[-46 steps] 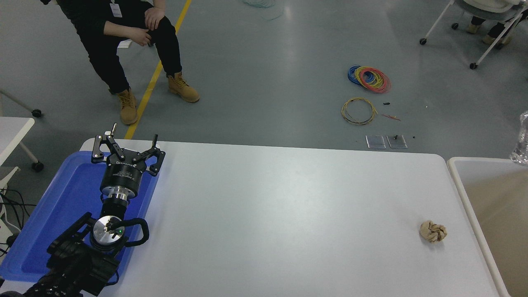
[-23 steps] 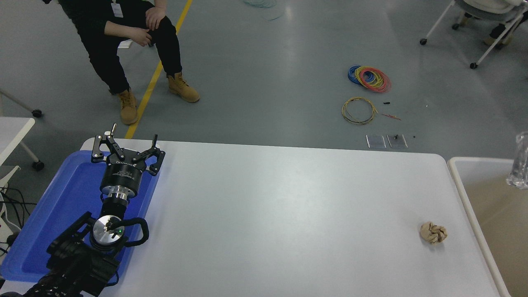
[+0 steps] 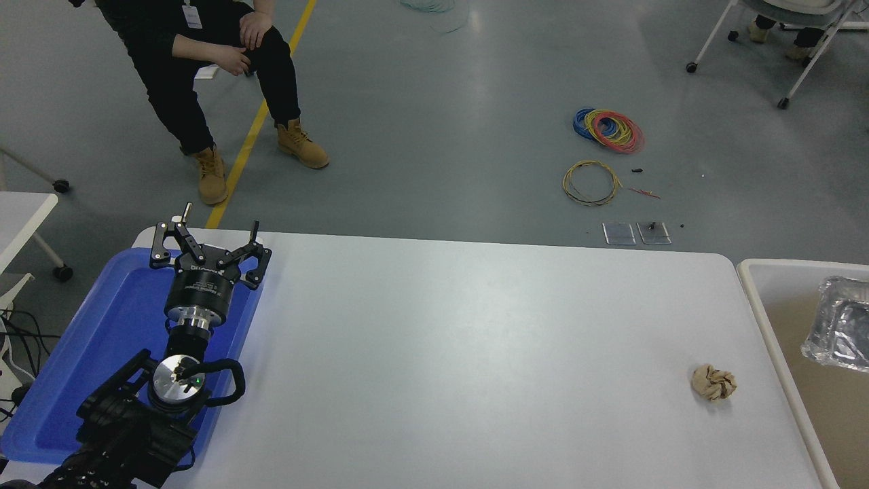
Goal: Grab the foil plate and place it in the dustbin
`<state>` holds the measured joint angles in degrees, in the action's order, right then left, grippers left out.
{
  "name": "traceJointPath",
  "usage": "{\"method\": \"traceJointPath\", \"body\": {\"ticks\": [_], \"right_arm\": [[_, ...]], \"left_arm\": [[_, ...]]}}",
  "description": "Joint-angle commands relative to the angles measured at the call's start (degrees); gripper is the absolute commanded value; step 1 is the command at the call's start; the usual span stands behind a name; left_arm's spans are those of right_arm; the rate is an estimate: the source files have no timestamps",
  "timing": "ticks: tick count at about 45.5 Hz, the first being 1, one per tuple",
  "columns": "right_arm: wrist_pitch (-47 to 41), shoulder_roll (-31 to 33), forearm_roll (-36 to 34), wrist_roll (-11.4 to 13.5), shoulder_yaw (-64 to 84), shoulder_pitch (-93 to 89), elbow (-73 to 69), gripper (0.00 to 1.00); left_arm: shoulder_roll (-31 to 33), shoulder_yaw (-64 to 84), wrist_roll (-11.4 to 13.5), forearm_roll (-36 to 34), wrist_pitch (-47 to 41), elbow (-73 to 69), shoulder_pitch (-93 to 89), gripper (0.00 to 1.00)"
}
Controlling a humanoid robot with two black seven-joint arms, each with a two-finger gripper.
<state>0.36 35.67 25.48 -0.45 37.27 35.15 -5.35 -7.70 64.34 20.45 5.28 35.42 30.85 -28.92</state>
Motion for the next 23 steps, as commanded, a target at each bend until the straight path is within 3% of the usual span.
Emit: {"method": "traceJointPath", "body": {"ticks": [1,16,17,21,23], "right_arm": [[0.9,-1.2,0.0,0.0,-1.2,-1.7,0.1,0.0],[1.1,-1.5,-0.6,0.0,-1.5,-1.8,0.0,0.0],[1.2,-1.5,-1.0,0.0,-1.7,-1.8,0.0,0.03],[1.6,-1.4,-2.3,-0.1,-1.8,-1.8,0.0,0.35],[1.7,-1.3,-2.6,-0.1,-1.8,-1.8,0.0,0.44]], "left_arm": [[0.0,0.0,0.0,0.0,0.0,0.0,0.0,1.0],[0.1,0.0,-0.1,0.0,0.0,0.0,0.0,1.0],[0.1,0.0,-0.1,0.0,0.0,0.0,0.0,1.0],[0.1,0.0,0.0,0.0,0.0,0.0,0.0,1.0],[0.0,0.0,0.0,0.0,0.0,0.0,0.0,1.0]]}}
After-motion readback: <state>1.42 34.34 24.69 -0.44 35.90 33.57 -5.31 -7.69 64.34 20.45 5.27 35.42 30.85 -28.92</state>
